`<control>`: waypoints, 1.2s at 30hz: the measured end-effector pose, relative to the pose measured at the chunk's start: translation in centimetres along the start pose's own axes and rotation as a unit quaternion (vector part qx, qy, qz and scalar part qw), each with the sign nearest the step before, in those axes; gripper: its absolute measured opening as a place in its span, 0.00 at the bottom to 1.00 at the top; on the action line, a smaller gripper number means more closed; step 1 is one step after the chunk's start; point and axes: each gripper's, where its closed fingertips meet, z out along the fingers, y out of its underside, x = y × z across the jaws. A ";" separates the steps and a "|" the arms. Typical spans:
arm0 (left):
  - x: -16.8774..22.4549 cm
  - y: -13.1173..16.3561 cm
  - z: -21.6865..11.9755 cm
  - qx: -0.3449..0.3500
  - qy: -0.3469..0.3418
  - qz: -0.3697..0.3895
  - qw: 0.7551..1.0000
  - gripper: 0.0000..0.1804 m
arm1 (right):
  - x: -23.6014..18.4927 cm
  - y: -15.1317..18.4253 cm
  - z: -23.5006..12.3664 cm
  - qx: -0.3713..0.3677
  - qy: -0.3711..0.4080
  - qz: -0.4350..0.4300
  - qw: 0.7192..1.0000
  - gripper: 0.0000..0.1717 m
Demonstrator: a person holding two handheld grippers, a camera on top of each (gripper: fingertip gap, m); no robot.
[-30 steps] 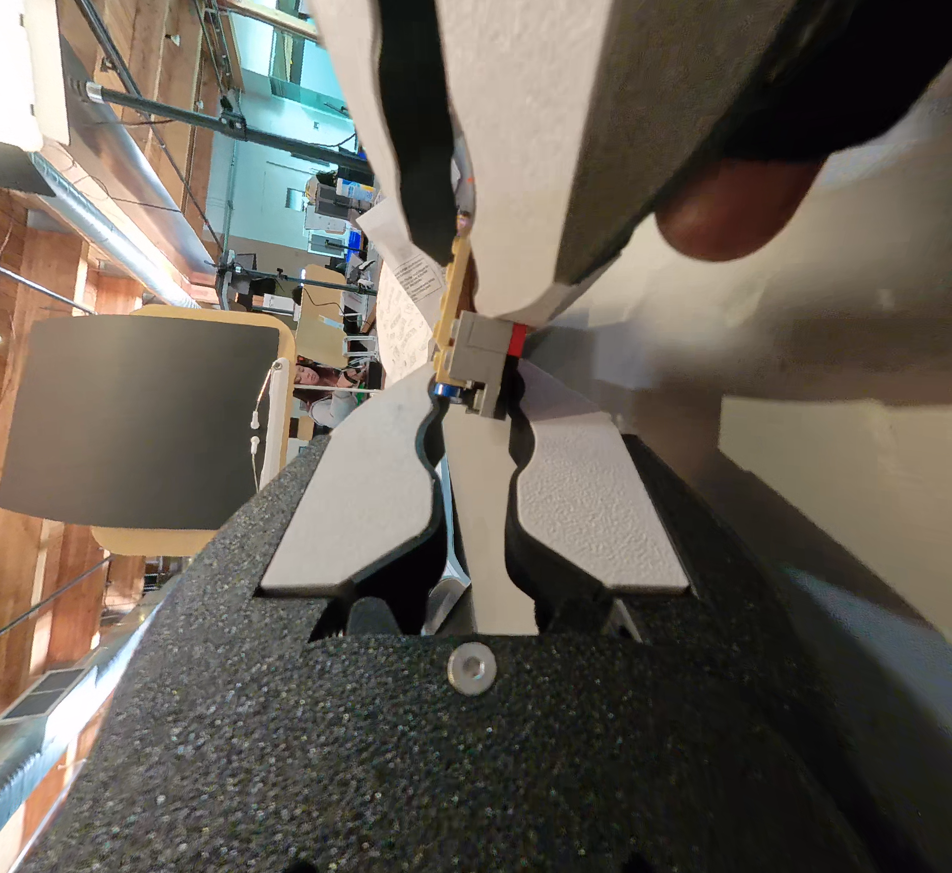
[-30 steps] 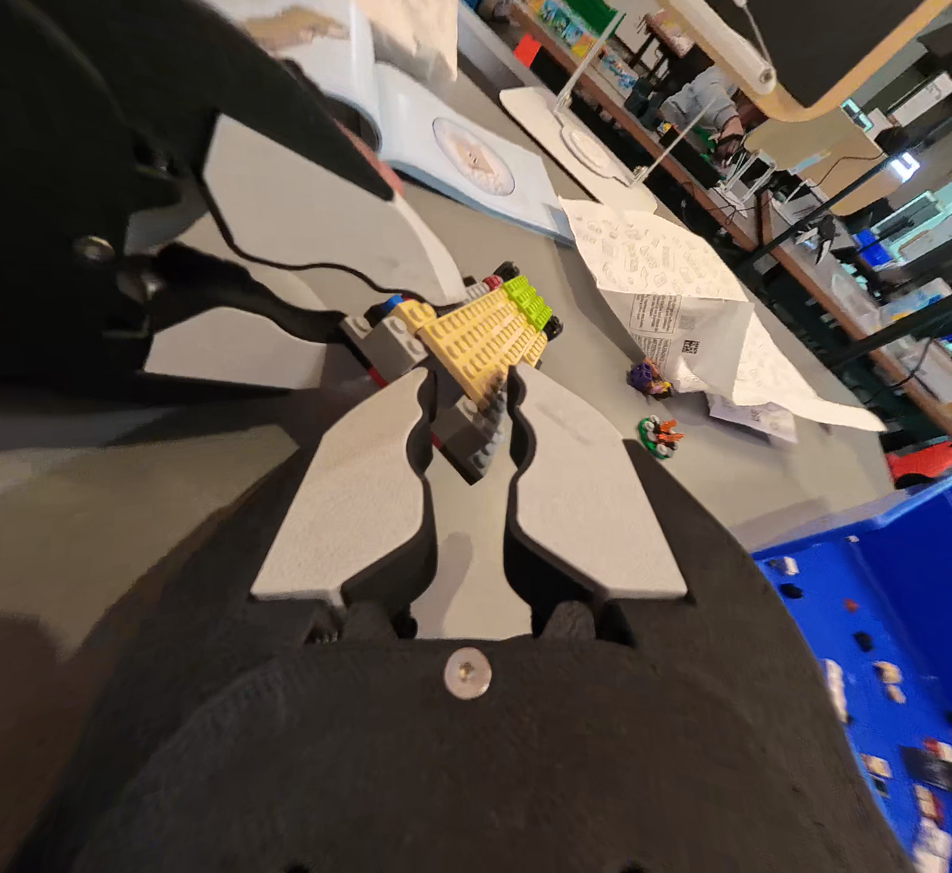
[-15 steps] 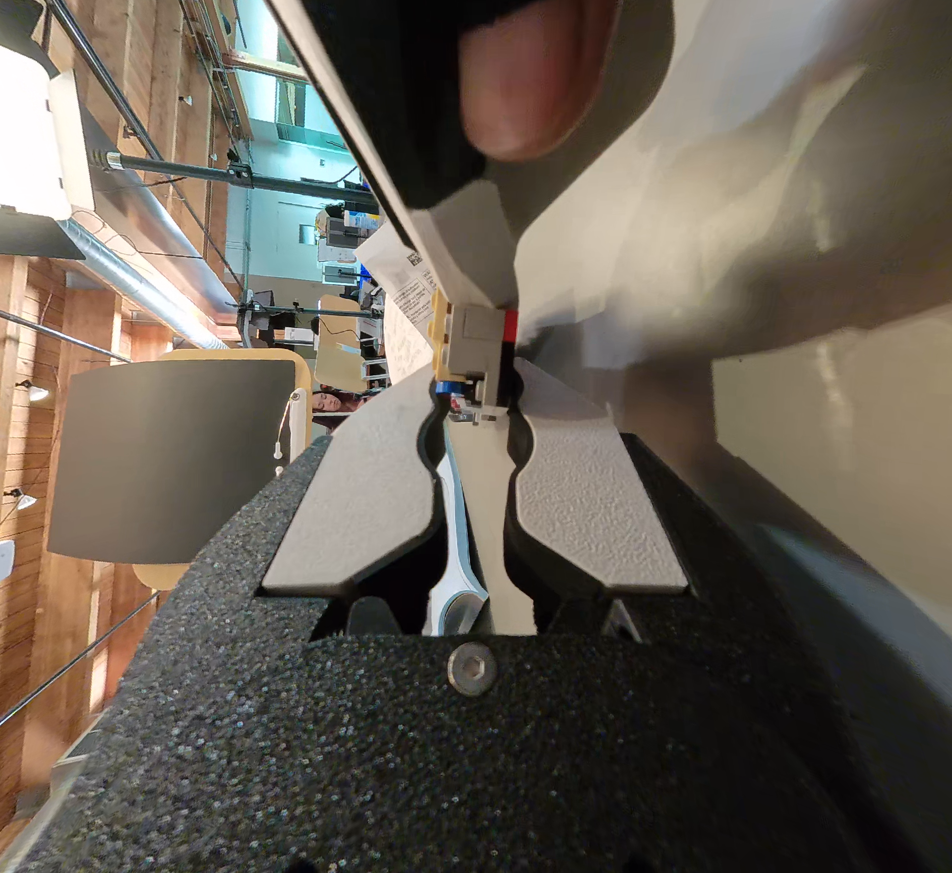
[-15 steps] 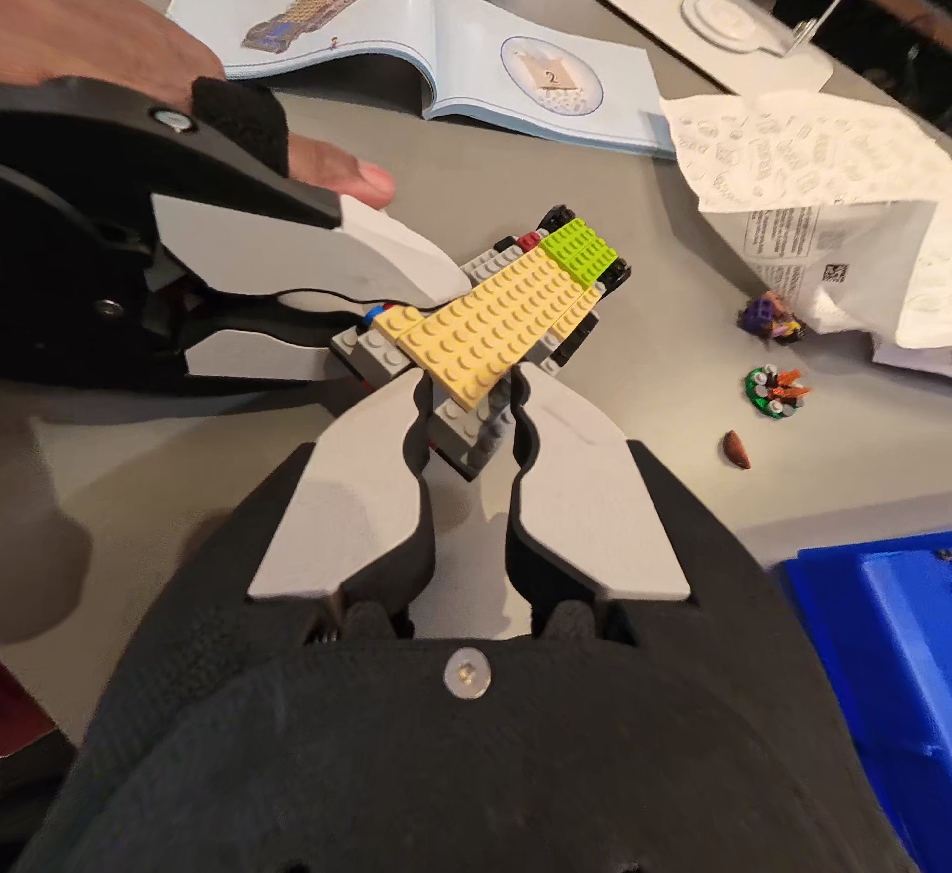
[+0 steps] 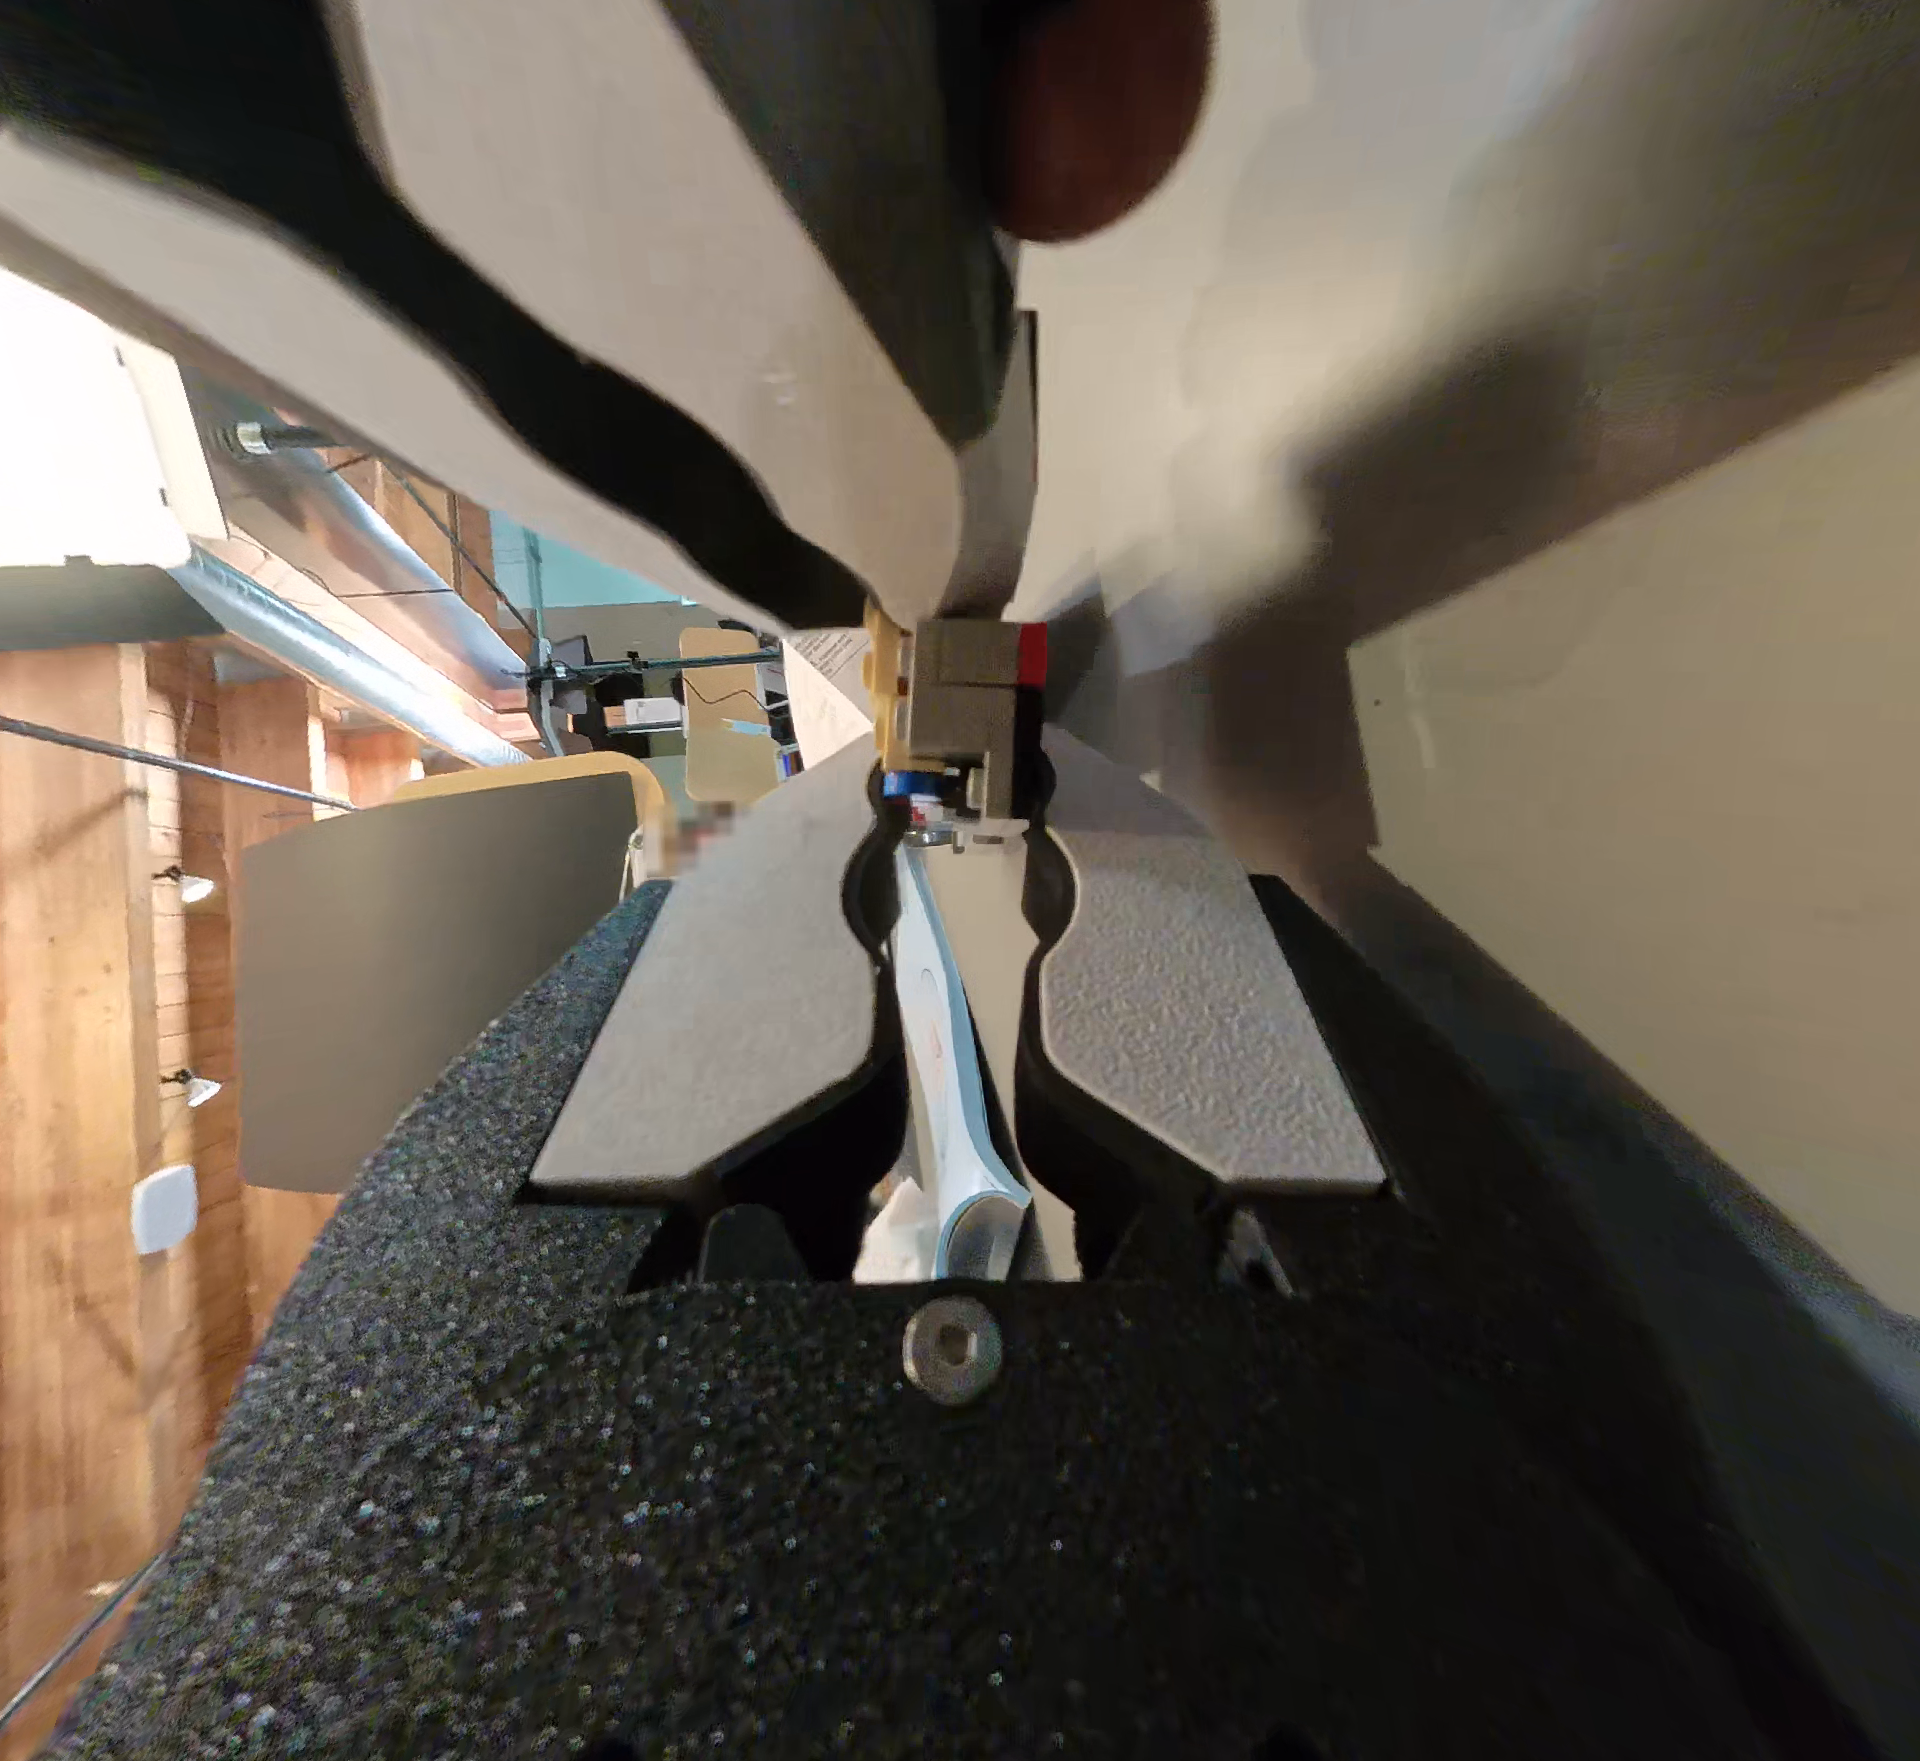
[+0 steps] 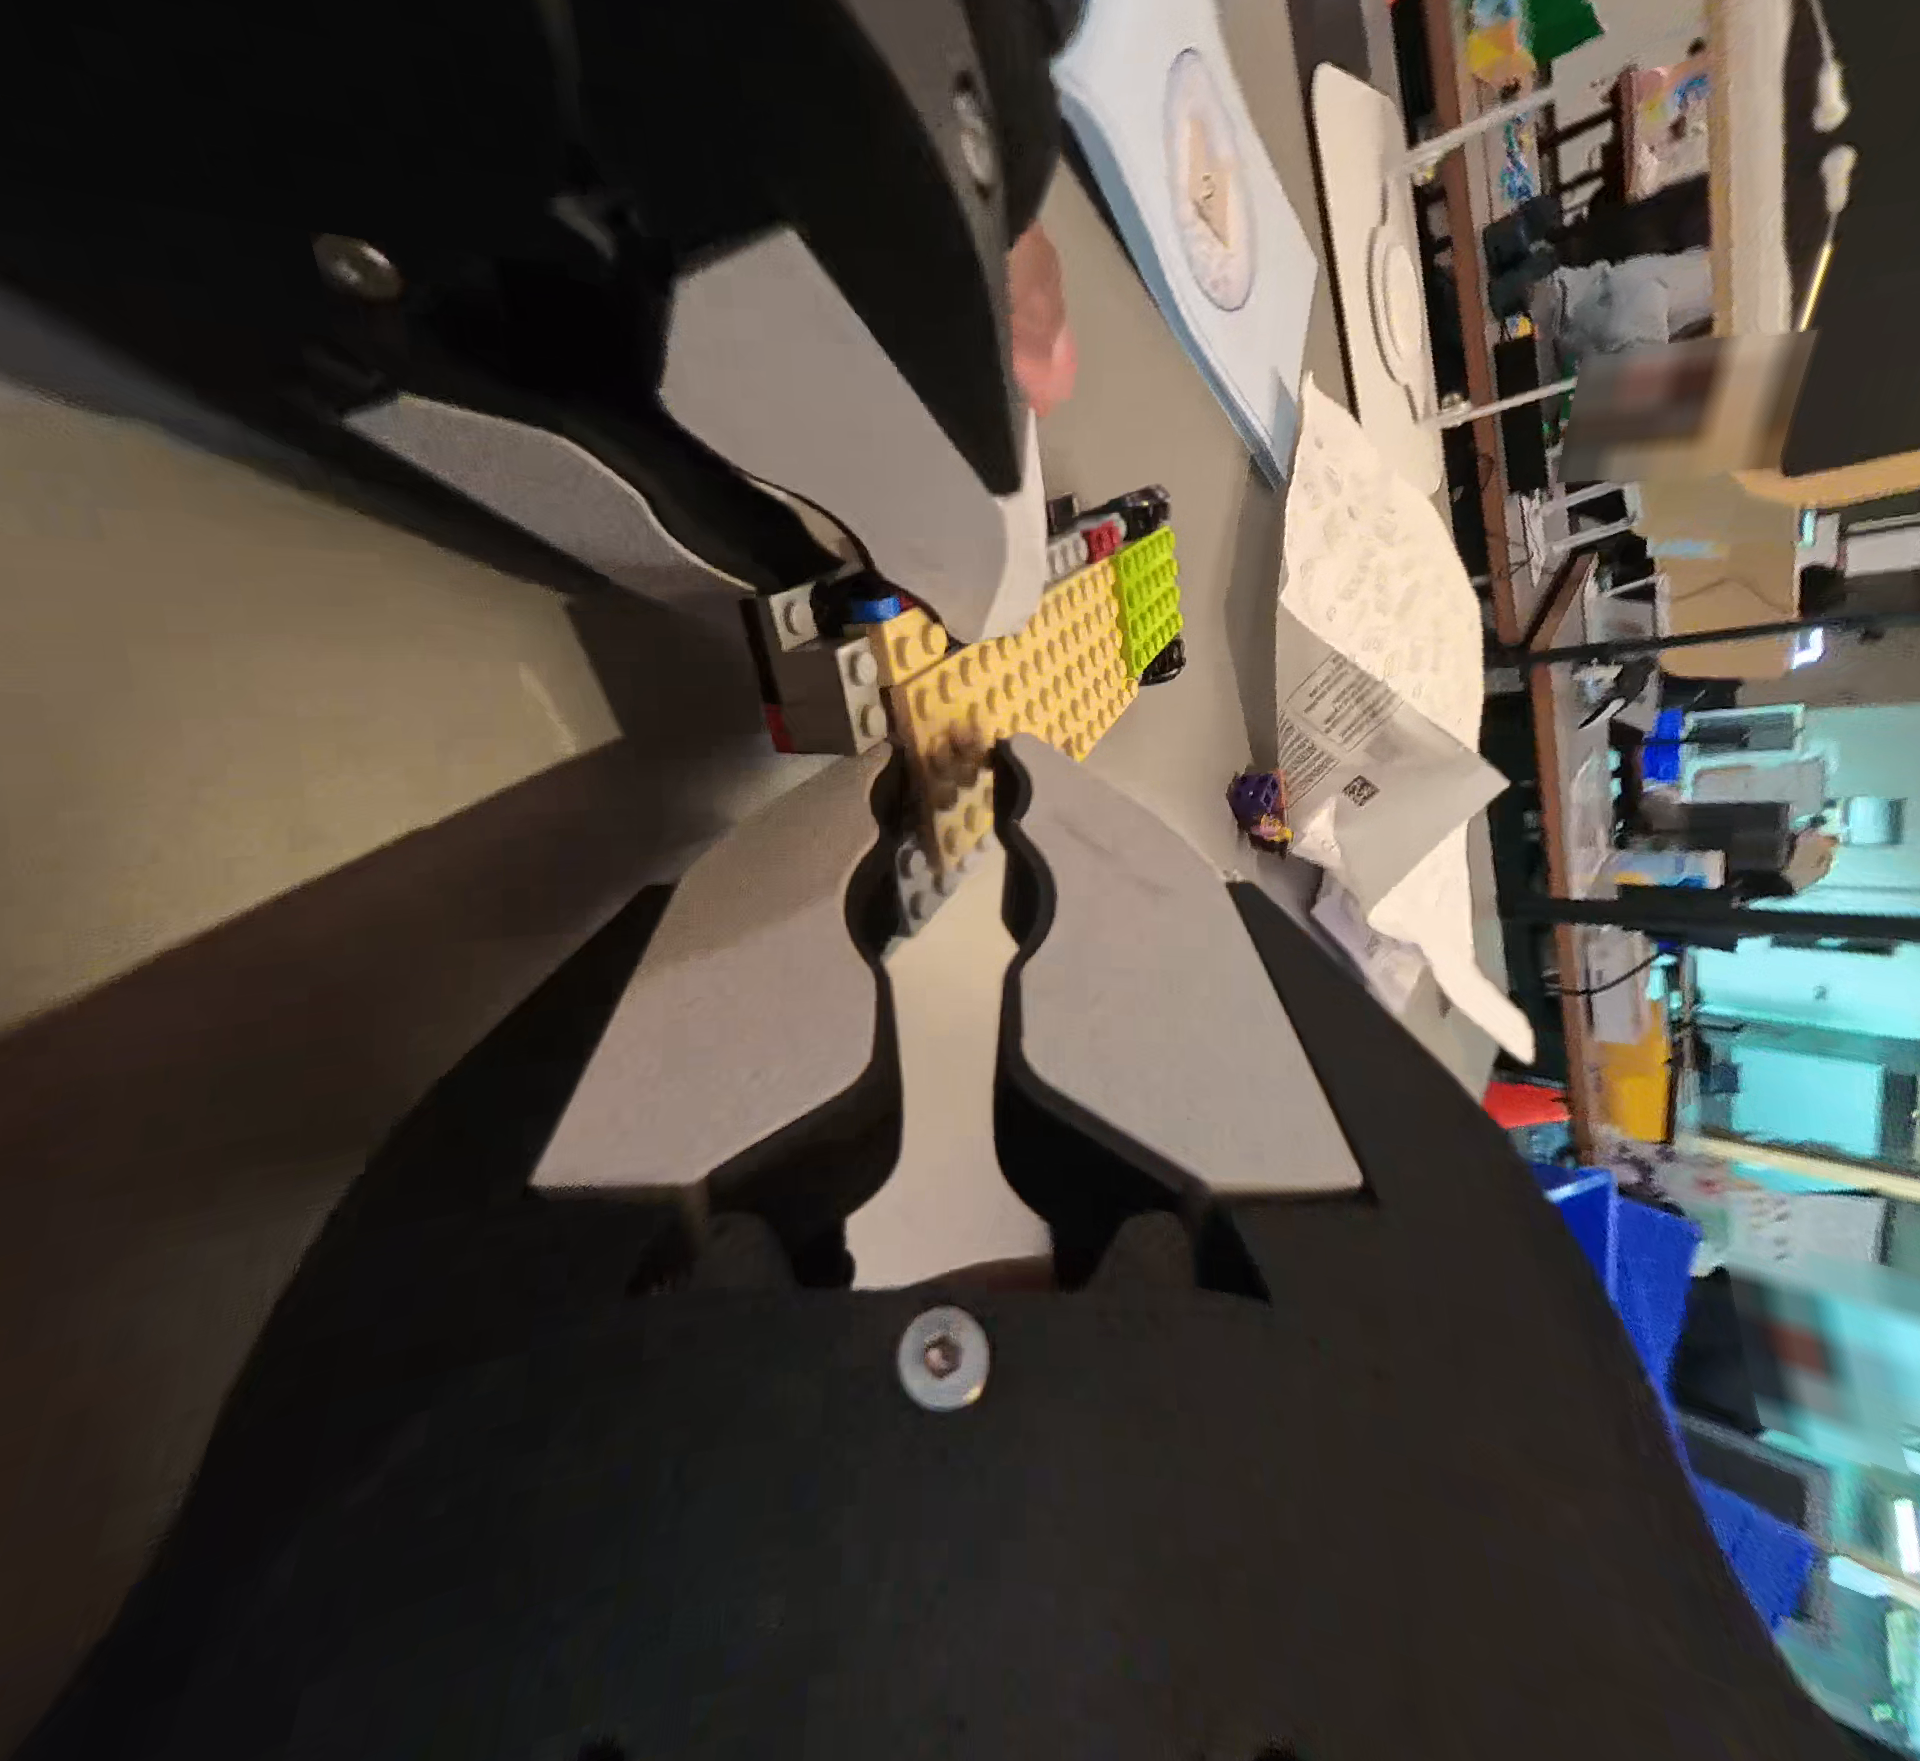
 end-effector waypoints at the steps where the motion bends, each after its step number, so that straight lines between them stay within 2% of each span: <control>1: 0.0 0.0 0.0 -0.002 -0.002 0.002 1.000 0.10 | -0.1 0.1 0.0 -0.002 -0.012 0.002 1.000 0.08; 6: -0.6 0.2 0.0 0.001 -0.004 -0.040 0.999 0.11 | 0.5 -0.4 -0.1 0.044 -0.072 0.130 0.988 0.10; 13: -0.9 0.2 0.0 0.002 -0.008 -0.044 0.999 0.11 | 0.6 -0.7 -0.2 0.086 -0.128 0.248 0.956 0.11; 17: -1.0 0.2 0.0 0.001 -0.010 -0.045 0.999 0.11 | 0.8 -0.7 -0.3 0.089 -0.108 0.227 0.964 0.11; 23: -1.0 0.1 0.0 0.006 -0.009 -0.047 0.999 0.11 | 1.1 -0.8 -0.5 0.097 -0.003 0.083 0.992 0.07; 28: -1.4 -0.1 0.0 0.012 -0.013 -0.071 0.997 0.11 | 1.5 -0.9 -0.6 0.136 -0.032 0.167 0.976 0.08; 36: -1.7 0.4 -0.1 0.007 -0.013 -0.094 0.995 0.09 | 1.9 -0.7 -0.4 0.143 -0.041 0.229 0.962 0.07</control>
